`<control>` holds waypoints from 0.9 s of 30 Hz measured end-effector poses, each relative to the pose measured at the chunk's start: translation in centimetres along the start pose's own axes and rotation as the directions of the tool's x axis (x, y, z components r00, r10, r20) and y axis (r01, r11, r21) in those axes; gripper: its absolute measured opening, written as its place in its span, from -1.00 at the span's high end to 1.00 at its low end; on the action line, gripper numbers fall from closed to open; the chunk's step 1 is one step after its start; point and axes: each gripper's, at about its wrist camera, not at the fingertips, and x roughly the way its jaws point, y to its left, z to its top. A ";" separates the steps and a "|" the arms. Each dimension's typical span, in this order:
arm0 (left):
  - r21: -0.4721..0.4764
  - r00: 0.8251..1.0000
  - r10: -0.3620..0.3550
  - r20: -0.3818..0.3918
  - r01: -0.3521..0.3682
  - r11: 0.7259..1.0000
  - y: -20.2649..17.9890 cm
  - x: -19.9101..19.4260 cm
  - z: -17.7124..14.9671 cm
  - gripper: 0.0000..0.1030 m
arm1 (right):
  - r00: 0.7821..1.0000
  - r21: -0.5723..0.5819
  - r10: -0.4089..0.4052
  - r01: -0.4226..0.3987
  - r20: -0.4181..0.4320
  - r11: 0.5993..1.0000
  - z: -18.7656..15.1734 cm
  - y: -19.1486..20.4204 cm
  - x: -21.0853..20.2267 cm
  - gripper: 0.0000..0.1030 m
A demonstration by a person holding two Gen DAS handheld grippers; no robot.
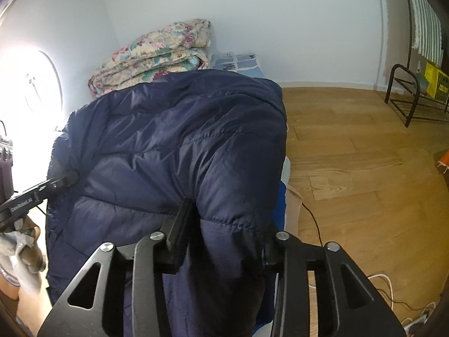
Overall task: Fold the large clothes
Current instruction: 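Lower the jacket onto the bed and open both grippers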
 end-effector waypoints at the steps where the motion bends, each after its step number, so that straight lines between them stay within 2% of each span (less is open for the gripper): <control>1: -0.003 1.000 0.001 -0.002 -0.001 1.000 0.0 0.0 -0.1 0.51 | 1.000 -0.001 -0.005 0.005 0.001 1.000 0.0 0.0 0.1 0.20; 3: -0.001 1.000 0.004 -0.006 -0.004 1.000 0.0 0.0 -0.1 0.41 | 1.000 -0.002 -0.028 0.028 0.004 1.000 0.1 -0.1 0.0 0.08; 7: 0.008 1.000 0.022 -0.015 -0.022 1.000 0.1 0.0 -0.1 0.10 | 0.990 -0.009 -0.135 0.135 0.037 0.991 0.5 -0.2 -0.7 -0.31; 12: 0.022 0.999 0.044 -0.005 -0.044 0.999 0.4 -0.3 -0.4 -0.43 | 0.990 0.004 -0.129 0.129 0.064 0.992 1.0 -0.3 -1.1 -0.42; 17: 0.013 0.999 0.029 -0.028 -0.028 1.000 1.1 -0.2 -0.7 -0.56 | 0.988 -0.013 -0.145 0.146 0.051 0.989 0.6 0.4 -0.6 -0.50; 27: 0.050 0.999 0.039 -0.033 -0.037 0.998 1.0 -1.3 -1.3 -0.64 | 0.987 -0.009 -0.156 0.156 0.043 0.988 -0.6 1.1 -1.3 -0.55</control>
